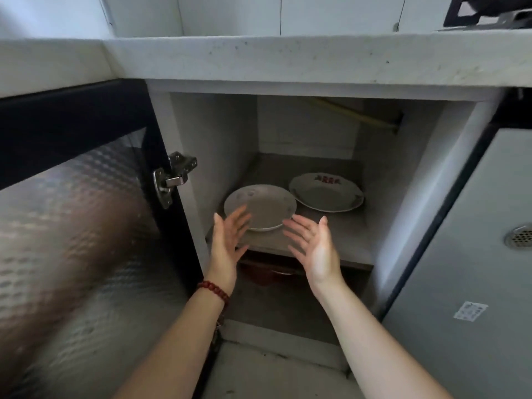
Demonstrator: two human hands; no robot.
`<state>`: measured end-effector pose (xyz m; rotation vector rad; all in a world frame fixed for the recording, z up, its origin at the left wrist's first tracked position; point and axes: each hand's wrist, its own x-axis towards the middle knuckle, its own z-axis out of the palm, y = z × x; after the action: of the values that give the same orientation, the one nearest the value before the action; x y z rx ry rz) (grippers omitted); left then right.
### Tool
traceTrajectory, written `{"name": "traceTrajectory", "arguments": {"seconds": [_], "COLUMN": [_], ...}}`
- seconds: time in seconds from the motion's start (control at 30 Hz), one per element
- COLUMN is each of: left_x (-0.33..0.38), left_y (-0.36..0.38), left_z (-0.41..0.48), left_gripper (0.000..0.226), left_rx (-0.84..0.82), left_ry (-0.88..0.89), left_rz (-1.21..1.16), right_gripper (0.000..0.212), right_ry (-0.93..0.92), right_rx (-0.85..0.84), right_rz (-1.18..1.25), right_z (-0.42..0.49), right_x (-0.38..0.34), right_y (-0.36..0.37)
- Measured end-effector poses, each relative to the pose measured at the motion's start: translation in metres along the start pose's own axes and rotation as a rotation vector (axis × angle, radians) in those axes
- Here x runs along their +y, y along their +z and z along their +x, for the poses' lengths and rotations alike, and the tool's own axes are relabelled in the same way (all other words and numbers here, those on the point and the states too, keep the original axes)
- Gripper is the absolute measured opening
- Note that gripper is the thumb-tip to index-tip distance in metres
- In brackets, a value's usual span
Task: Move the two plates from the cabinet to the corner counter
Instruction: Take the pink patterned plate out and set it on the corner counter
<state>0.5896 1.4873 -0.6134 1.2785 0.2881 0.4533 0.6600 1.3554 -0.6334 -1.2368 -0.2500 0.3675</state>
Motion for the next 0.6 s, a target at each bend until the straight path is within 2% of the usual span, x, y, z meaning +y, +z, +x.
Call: {"name": "traceTrajectory", "arguments": {"seconds": [0.3, 0.47, 0.6], "left_x": [-0.022, -0.032, -0.040], "left_y": [-0.018, -0.022, -0.022], "left_z": [0.033, 0.044, 0.050], "left_gripper": [0.069, 0.080, 0.080], "left_rx": [0.017, 0.002, 0.007], "left_ry": [-0.062, -0.092, -0.119], "left_rz": [-0.113, -0.067, -0.048], "right_gripper": [0.058, 0.052, 0.047], "right_ry": [-0.043, -0.064, -0.095], "right_rx": [0.094, 0.094, 0.113], "right_rz": [0.031, -0.040, -0.061], "right_z": [0.035, 0.041, 0.049], "right_x": [0.013, 0.024, 0.025], "right_y": [0.006, 0.013, 0.012]}}
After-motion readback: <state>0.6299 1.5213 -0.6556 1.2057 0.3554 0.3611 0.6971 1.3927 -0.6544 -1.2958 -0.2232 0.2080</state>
